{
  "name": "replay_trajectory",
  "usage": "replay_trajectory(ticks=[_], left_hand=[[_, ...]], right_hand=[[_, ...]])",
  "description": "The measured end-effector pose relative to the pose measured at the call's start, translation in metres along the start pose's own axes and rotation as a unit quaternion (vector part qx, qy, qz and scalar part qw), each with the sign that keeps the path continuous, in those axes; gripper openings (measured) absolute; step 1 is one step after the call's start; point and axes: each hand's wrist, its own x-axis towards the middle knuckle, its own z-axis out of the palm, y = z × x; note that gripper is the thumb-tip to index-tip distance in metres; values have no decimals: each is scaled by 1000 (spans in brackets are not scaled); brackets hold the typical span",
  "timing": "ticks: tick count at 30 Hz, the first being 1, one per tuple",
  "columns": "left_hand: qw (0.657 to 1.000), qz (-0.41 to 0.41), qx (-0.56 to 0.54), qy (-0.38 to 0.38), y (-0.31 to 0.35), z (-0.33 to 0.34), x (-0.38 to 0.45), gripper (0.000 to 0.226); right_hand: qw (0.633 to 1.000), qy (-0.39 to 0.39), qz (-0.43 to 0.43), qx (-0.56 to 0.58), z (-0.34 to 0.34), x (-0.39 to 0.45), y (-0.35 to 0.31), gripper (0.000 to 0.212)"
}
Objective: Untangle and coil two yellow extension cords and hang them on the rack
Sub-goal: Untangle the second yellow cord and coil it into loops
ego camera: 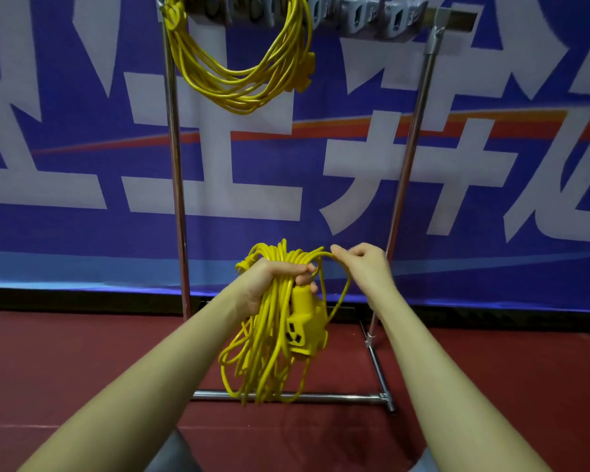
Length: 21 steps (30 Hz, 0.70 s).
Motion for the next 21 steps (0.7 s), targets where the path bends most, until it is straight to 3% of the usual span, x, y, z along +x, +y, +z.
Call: replay_trajectory(ticks=[3,5,9,15,19,21], left_hand=[[999,-5,31,-16,14,-5,-9,5],[998,-5,54,-29,25,-11,-13,25],[994,-8,96,-58,41,-14,-23,35],[984,2,153,-94,55,-8,-31,32],[981,21,179,-66,62,-12,-29,35],[978,17,198,-65,64,-13,-28,26]], right_hand=[[987,-132,-69,52,2,-7,9,33],[980,-174,-97,11,6,-8,14,45],[979,-132,-132,-83,11,-7,8,58],[969,-58,-212,-116,25,-7,-13,12],[967,-50,-229,-99,13,-2,-17,7],[967,-62,-216,-123,8,-4,-18,5]])
